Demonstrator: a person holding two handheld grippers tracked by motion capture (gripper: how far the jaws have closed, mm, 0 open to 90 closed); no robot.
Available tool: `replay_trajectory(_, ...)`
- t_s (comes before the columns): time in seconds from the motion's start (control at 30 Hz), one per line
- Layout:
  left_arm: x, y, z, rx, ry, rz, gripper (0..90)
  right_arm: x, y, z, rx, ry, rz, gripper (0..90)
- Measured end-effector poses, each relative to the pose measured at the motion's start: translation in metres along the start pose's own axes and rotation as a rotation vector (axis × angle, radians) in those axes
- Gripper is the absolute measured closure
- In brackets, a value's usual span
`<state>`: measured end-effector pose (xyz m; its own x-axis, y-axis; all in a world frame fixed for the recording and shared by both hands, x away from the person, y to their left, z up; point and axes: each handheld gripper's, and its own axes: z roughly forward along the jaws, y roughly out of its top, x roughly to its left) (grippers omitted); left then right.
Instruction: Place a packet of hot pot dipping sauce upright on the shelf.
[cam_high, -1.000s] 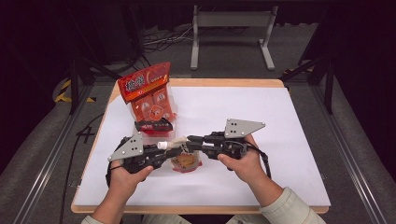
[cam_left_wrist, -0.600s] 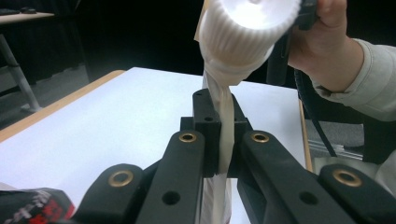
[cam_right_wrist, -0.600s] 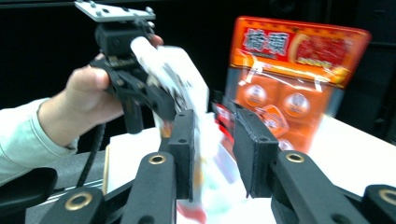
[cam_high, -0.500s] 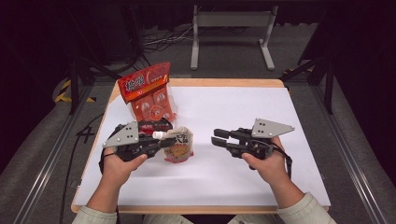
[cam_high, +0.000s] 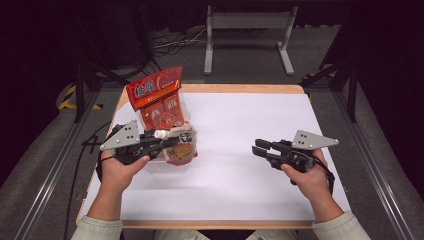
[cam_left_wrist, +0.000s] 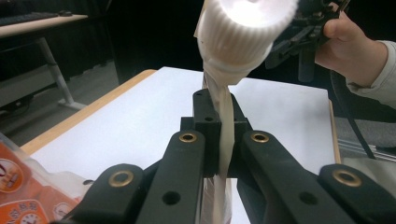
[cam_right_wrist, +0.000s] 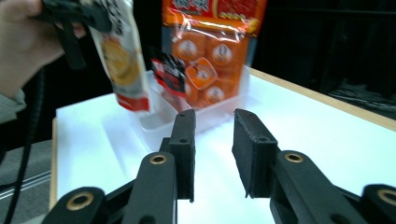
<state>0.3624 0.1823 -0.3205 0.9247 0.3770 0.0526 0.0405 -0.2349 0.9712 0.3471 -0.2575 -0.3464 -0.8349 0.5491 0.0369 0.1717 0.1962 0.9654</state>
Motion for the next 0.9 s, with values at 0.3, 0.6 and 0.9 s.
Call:
replay_trajectory(0.3, 0.013, -0.004, -0.011, -0.011, 0.047, -0.015, 89.0, -0.006, -0.008, -0.017, 0.006, -0.040, 0.025, 69.7)
replay_trajectory(0.6, 0.025, -0.012, -0.021, -0.020, 0.104, -0.010, 89.0, -0.009, -0.010, -0.025, 0.009, -0.073, 0.024, 68.9)
replay_trajectory(0.9, 0.028, -0.019, -0.026, 0.033, 0.169, 0.007, 88.9, -0.011, -0.009, -0.026, -0.004, -0.078, 0.030, 67.0)
